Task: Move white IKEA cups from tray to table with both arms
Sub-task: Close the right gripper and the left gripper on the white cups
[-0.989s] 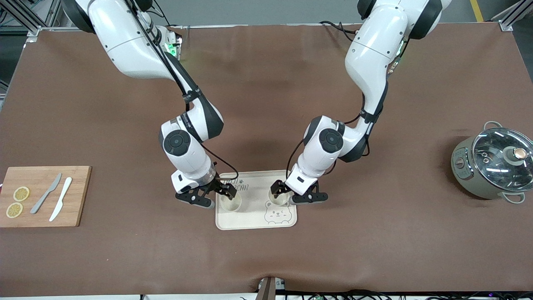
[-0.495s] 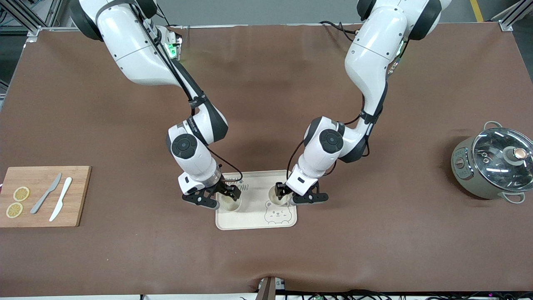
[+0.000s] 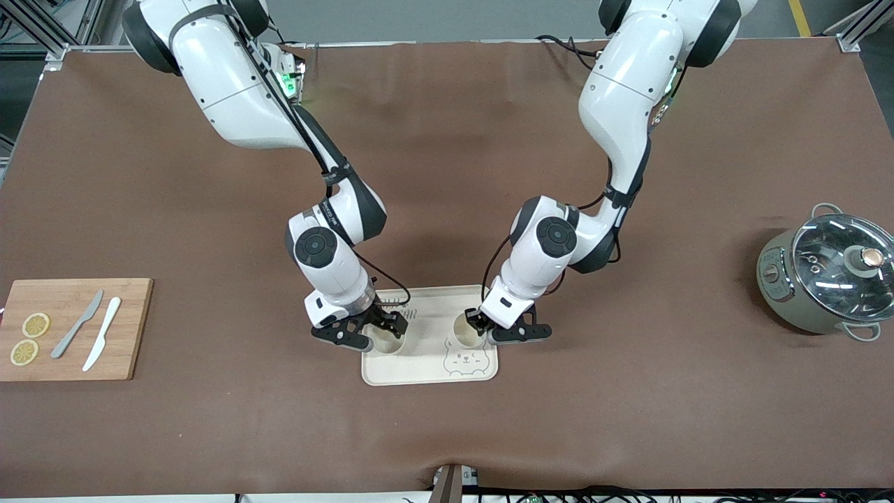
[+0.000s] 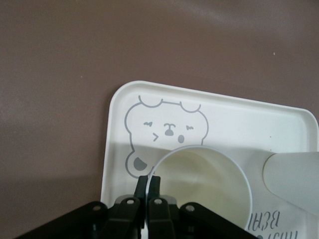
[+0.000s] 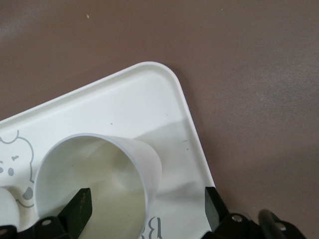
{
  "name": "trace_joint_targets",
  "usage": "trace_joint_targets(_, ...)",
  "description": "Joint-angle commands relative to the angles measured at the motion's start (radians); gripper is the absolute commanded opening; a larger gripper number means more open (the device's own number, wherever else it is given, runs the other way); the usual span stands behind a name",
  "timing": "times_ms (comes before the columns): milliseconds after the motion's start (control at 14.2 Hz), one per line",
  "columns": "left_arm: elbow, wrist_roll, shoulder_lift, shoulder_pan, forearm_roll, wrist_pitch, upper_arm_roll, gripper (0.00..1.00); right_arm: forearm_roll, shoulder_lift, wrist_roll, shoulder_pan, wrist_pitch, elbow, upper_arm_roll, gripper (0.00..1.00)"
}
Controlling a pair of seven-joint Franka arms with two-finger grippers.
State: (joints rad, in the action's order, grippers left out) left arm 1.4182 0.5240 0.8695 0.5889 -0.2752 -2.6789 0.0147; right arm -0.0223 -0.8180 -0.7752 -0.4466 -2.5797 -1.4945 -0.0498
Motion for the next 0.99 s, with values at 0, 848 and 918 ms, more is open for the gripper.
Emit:
trace_joint_targets(0,-0.01,-0.027,-0.006,-0.006,-0.006,-0.012,0.011,0.0,-0.022,-0.016,-0.03,-0.015,-0.004,0.03,0.015,0.94)
trace_joint_targets(848,-0.033,-0.085,-0.182,-0.101,0.163,0.425,0.08,0.0,-0.022,-0.018,-0.03,-0.014,-0.002,0.03,0.015,0.0)
trace_joint_targets(918,-0.033,-0.087,-0.19,-0.103,0.165,0.448,0.08,0.0,-0.022,-0.018,-0.03,-0.014,-0.002,0.03,0.015,0.0)
